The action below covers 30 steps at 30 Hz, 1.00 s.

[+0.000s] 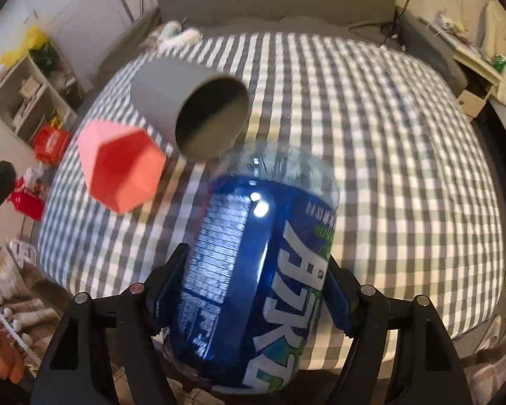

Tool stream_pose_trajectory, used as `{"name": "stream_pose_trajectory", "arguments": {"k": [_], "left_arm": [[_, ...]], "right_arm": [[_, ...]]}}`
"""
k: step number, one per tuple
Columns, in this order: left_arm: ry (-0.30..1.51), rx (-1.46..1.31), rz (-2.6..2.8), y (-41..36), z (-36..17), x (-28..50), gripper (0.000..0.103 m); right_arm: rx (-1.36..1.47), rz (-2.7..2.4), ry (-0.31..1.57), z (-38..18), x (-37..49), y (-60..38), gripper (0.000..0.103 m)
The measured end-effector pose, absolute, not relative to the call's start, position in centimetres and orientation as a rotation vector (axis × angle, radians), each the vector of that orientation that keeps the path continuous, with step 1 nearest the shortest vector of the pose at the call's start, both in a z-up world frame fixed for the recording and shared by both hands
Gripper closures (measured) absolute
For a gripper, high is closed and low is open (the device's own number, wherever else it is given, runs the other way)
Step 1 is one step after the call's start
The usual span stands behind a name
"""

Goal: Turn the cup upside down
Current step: 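Bring the bottle toward the left tool while the left tool grasps it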

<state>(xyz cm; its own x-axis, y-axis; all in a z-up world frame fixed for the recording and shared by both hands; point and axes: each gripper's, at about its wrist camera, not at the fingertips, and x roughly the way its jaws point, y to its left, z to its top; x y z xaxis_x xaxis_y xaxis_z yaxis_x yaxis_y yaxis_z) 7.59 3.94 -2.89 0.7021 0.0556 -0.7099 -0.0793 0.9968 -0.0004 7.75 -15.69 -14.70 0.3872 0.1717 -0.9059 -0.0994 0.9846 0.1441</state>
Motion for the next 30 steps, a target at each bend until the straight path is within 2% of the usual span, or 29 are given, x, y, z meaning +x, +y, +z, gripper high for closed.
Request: {"name": "stream_pose_trajectory", "arguments": {"k": [2, 6, 16, 30], "left_arm": [[0.796, -0.036, 0.079, 4.0, -3.0, 7.2, 0.000], [0.801, -0.038, 0.089, 4.1, -2.8, 6.8, 0.000], [0.851, -0.047, 0.044, 1.0, -2.1, 7.5, 0.000], [1.057, 0.061, -0.119, -10.3, -4.6, 10.5, 0.000]], "right_arm": [[0.072, 0.181, 1.174, -15.0, 7.6, -15.7, 0.020], [0.117, 0.215, 1.068, -13.0, 6.0, -16.7, 0.013], [0.091, 0.165, 0.860, -6.9, 1.5, -23.1, 0.011], [0.119, 0.046, 0.904, -6.6, 2.5, -31.2, 0.011]]}}
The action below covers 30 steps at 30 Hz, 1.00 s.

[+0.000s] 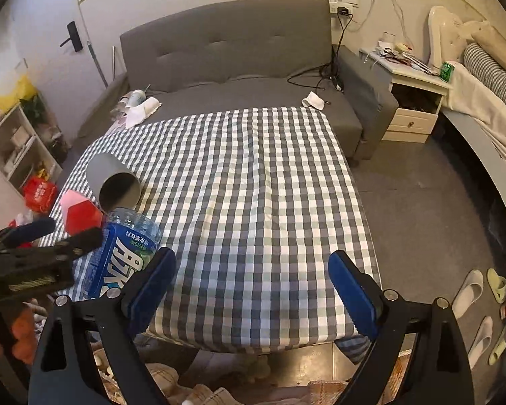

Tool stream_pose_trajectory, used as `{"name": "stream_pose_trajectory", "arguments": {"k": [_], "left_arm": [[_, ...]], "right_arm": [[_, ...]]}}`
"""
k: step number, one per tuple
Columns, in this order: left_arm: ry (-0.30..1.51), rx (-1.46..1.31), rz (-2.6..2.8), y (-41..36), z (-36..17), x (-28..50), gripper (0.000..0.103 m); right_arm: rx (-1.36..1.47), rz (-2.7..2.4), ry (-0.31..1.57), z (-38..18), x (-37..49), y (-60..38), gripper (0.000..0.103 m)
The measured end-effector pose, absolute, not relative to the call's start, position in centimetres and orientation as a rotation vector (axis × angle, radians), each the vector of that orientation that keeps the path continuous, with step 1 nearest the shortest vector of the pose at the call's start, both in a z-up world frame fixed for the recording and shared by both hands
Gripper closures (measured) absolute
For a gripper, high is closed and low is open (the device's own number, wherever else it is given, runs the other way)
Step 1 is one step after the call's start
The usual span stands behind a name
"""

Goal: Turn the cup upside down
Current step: 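Bring the bottle toward the left tool while the left tool grasps it, then rotate the held blue bottle cap-up with the left tool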

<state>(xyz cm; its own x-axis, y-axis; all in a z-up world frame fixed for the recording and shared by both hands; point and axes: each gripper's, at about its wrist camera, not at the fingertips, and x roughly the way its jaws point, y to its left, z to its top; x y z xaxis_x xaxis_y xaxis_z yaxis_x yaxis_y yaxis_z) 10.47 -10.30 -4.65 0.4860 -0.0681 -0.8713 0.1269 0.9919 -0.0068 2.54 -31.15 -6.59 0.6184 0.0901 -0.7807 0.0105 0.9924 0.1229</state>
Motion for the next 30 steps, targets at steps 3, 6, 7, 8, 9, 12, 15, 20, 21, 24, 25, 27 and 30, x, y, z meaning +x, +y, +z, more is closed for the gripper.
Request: {"name": "stream_pose_trajectory", "arguments": {"k": [3, 6, 7, 8, 9, 12, 15, 20, 21, 24, 25, 27, 30], "left_arm": [[1.080, 0.060, -0.118, -10.4, -5.5, 10.9, 0.000], [1.096, 0.054, -0.134, -10.9, -6.4, 11.2, 0.000], [1.099, 0.054, -0.141, -10.9, -6.6, 11.3, 0.000], [1.104, 0.056, -0.148, -11.1, -6.8, 11.4, 0.000], [1.108, 0.058, -0.154, -11.3, -7.0, 11.7, 0.000], [1.118, 0.062, -0.175, -11.6, -7.5, 12.2, 0.000], [1.137, 0.072, -0.197, -11.8, -7.8, 13.0, 0.001], [1.170, 0.077, -0.228, -12.4, -8.1, 14.3, 0.006], [1.182, 0.073, -0.233, -12.3, -8.3, 14.4, 0.009], [1.217, 0.055, -0.240, -12.2, -8.7, 15.0, 0.014], [1.220, 0.054, -0.244, -12.2, -8.8, 15.1, 0.024], [1.229, 0.057, -0.253, -12.1, -8.8, 15.3, 0.028], [1.217, 0.055, -0.263, -12.0, -8.3, 15.4, 0.028]], "right_arm": [[0.114, 0.066, 0.893, -6.8, 2.5, -31.3, 0.011], [0.090, 0.067, 0.879, -7.2, 2.8, -30.9, 0.011], [0.080, 0.069, 0.873, -7.3, 3.0, -30.9, 0.011], [0.076, 0.071, 0.869, -7.4, 3.2, -30.8, 0.011], [0.075, 0.073, 0.865, -7.4, 3.3, -30.8, 0.011], [0.086, 0.063, 0.858, -7.6, 4.0, -31.1, 0.011], [0.102, 0.056, 0.865, -7.9, 4.5, -31.3, 0.011], [0.089, 0.049, 0.878, -8.5, 5.2, -31.2, 0.011], [0.085, 0.044, 0.880, -8.6, 5.3, -31.2, 0.011], [0.086, 0.045, 0.877, -8.7, 5.7, -31.3, 0.011], [0.086, 0.048, 0.874, -8.7, 5.7, -31.3, 0.011], [0.086, 0.054, 0.872, -8.7, 5.9, -31.3, 0.011], [0.088, 0.068, 0.857, -8.6, 5.9, -31.1, 0.011]]}}
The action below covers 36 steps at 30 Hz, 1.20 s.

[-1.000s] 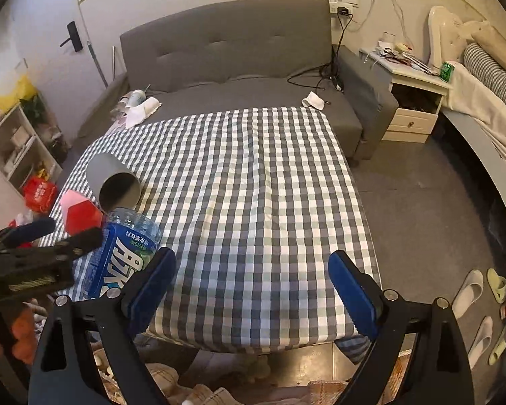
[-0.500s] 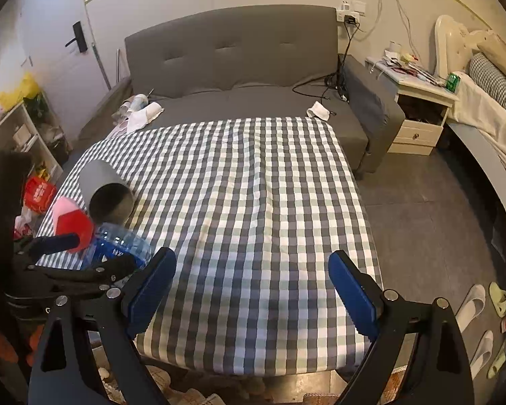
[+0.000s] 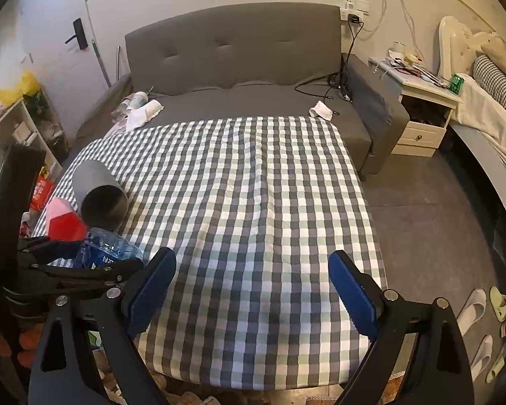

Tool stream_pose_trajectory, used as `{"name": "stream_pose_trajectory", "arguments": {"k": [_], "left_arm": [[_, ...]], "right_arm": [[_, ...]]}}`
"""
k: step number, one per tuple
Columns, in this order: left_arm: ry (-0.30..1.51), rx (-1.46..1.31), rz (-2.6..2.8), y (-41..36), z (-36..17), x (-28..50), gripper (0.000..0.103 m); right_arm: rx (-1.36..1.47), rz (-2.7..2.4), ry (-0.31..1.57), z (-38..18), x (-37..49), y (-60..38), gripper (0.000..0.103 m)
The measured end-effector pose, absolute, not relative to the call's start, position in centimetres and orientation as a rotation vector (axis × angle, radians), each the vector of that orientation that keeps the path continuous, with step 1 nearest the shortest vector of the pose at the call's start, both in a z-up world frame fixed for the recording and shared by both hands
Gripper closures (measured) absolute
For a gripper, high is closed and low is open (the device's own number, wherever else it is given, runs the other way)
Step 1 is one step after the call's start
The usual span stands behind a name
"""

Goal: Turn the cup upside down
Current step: 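Rotate the held blue bottle cap-up with the left tool, then lower the bottle upright onto the table and open the left tool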

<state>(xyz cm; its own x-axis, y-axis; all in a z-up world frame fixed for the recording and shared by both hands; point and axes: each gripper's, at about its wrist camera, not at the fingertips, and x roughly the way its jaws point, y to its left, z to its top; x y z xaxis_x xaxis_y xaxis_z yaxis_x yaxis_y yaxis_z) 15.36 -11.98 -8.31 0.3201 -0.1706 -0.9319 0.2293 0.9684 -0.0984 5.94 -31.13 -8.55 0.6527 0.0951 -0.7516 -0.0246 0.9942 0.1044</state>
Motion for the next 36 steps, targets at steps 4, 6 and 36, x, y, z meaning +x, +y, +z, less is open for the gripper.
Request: {"name": "stream_pose_trajectory", "arguments": {"k": [4, 6, 36], "left_arm": [[1.150, 0.060, -0.252, -11.9, -6.5, 15.3, 0.028], [1.101, 0.072, -0.238, -11.8, -5.6, 15.2, 0.028], [0.653, 0.158, -0.217, -12.4, -4.6, 11.0, 0.010]], "right_arm": [[0.082, 0.080, 0.825, -8.3, 5.6, -31.0, 0.011], [0.079, 0.082, 0.814, -8.1, 5.4, -31.0, 0.011], [0.053, 0.038, 0.797, -7.8, 4.4, -30.9, 0.011]]}}
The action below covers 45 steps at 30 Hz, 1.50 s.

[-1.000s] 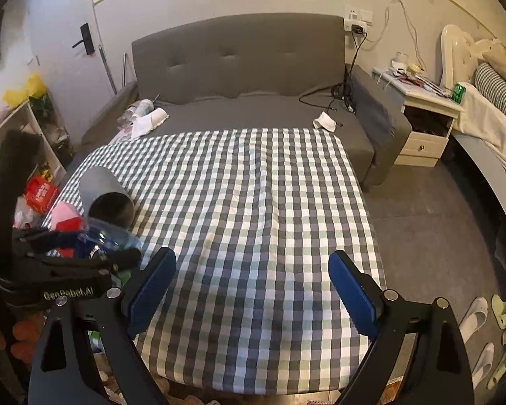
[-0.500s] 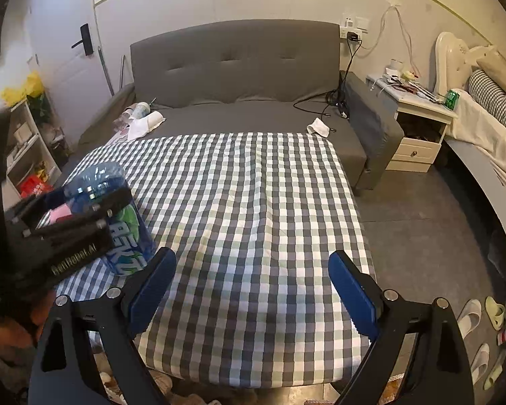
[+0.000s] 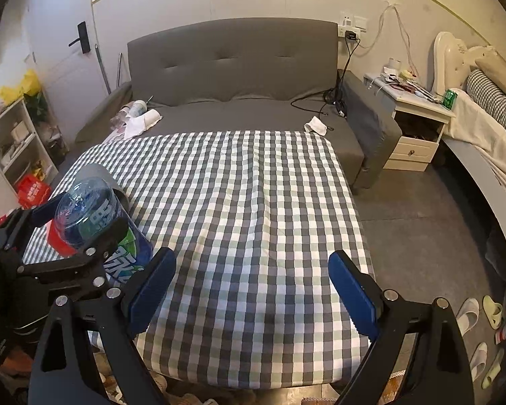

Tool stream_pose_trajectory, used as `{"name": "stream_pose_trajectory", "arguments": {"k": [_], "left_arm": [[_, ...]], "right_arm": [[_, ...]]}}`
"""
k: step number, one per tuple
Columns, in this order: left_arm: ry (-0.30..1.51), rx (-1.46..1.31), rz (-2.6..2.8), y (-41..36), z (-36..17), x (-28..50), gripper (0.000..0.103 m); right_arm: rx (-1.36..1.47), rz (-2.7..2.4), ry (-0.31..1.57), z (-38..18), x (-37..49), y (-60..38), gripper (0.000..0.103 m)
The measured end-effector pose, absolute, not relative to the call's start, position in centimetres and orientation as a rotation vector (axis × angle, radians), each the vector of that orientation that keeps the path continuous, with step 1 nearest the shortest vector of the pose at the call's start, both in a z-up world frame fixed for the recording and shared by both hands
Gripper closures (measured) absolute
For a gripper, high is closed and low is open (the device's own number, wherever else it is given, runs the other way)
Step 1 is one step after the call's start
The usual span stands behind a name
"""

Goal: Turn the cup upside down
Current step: 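Lower the bottle upright onto the table and open the left tool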

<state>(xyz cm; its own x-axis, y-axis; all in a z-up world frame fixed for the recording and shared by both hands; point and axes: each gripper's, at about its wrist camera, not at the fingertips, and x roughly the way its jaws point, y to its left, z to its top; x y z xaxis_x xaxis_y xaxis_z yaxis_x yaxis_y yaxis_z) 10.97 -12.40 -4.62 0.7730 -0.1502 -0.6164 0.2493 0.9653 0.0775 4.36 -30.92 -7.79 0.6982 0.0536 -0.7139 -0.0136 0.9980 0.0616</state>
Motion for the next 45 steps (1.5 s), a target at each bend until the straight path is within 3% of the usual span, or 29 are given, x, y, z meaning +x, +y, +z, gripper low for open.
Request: {"name": "stream_pose_trajectory", "arguments": {"k": [3, 20, 32, 45], "left_arm": [[0.660, 0.165, -0.218, -12.3, -4.3, 10.4, 0.006], [0.476, 0.030, -0.155, -5.1, 1.9, 4.5, 0.004], [0.494, 0.003, -0.089, 0.4, 0.4, 1.9, 0.000], [0.523, -0.013, -0.088, 0.0, -0.7, 2.1, 0.000]], "right_arm": [[0.067, 0.026, 0.779, -7.5, 3.9, -31.3, 0.011], [0.032, 0.022, 0.536, -3.1, -2.7, -27.8, 0.011], [0.033, 0.052, 0.546, -4.6, -4.1, -24.2, 0.000], [0.003, 0.059, 0.558, -5.9, -4.1, -24.0, 0.000]]}}
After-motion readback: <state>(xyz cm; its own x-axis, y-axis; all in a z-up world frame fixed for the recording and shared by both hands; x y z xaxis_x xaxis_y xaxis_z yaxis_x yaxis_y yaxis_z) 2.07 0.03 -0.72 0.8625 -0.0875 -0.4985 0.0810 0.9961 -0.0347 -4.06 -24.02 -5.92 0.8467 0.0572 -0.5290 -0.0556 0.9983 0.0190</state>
